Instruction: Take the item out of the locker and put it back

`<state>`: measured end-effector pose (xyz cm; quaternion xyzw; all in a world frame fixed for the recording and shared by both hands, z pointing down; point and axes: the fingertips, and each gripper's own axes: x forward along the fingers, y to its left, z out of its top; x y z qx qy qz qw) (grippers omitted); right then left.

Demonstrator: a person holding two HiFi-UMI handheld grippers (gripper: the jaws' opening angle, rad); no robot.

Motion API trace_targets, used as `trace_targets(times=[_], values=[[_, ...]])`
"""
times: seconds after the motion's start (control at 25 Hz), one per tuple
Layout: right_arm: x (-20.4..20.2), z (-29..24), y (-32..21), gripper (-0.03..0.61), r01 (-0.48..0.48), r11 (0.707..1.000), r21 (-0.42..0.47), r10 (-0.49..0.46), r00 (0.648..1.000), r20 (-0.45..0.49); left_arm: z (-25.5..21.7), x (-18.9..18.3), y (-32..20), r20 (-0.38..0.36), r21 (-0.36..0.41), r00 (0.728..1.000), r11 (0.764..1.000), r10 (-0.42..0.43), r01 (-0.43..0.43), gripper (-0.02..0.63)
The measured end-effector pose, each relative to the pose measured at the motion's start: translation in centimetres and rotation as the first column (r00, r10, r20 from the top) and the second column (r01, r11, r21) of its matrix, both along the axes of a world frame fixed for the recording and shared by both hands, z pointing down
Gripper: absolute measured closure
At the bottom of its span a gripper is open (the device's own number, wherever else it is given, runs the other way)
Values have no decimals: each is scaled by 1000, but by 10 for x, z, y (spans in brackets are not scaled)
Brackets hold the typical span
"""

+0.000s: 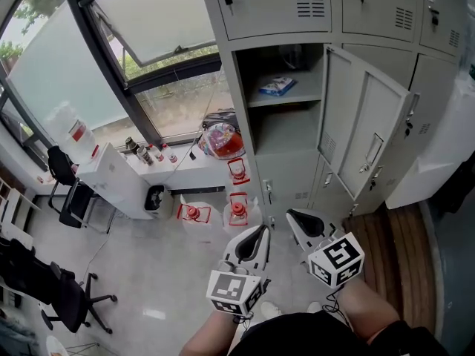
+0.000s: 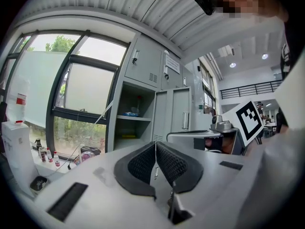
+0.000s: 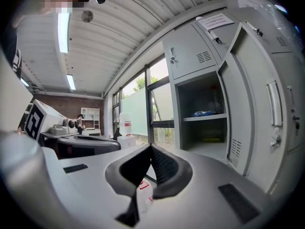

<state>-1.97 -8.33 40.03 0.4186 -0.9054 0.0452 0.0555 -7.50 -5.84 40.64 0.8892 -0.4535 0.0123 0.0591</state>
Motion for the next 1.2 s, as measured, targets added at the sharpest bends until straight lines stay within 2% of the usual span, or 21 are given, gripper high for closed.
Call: trace_targets(times=[0.52,1.2], values=[[-27,-12,-20,526,-78,996,41,78,997,4,-8,-32,-19,32,45,997,997,64,-66,594],[-2,-22,-62,526,-127,990,65,127,992,9,-29,-10,-58,41,83,997,994,71,-74,594]])
